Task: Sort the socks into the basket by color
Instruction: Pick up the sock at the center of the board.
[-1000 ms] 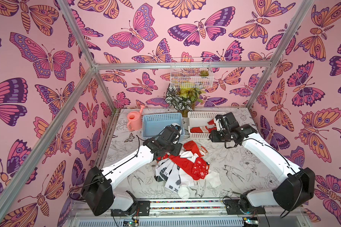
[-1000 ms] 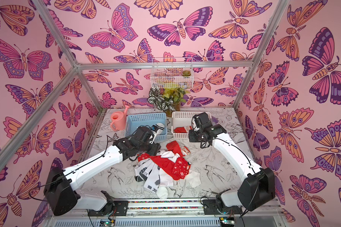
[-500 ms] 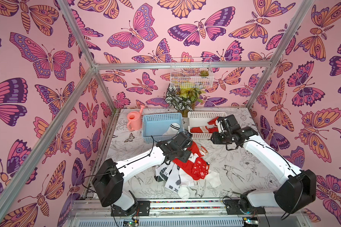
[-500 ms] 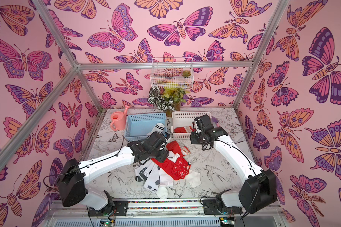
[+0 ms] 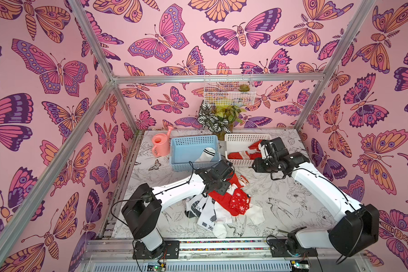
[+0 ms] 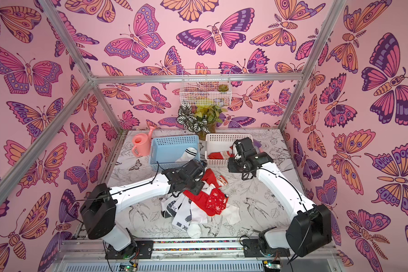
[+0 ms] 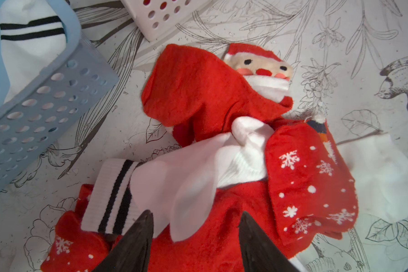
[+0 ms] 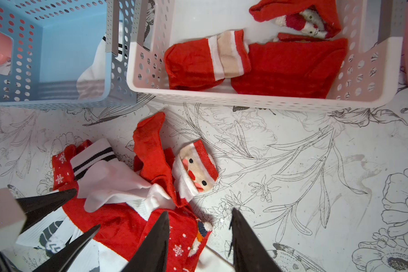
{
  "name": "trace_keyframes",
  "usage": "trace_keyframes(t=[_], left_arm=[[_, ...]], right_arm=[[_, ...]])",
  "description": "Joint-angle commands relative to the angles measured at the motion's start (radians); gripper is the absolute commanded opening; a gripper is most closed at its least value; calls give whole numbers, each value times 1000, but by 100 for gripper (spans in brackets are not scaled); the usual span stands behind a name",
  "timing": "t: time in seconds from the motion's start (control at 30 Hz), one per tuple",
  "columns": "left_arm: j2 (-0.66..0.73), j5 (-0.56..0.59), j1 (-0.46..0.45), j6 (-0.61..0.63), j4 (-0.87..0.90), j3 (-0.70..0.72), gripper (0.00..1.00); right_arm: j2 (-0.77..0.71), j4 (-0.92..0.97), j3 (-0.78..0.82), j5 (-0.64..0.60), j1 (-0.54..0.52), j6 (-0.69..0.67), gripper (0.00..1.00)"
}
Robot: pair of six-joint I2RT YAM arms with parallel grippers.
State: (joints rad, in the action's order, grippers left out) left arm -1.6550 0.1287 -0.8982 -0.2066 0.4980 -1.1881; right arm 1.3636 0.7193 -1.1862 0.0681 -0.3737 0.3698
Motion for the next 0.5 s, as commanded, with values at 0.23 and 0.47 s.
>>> trace_keyframes(t=[0.23, 0.47], left_arm=[[-56, 42, -3, -3, -7, -36, 54], [-73, 54, -4, -4, -14, -39, 51]], right_arm=[[-21, -13, 19, 26, 7, 7, 45], [-17, -20, 22, 44, 7, 5, 44]])
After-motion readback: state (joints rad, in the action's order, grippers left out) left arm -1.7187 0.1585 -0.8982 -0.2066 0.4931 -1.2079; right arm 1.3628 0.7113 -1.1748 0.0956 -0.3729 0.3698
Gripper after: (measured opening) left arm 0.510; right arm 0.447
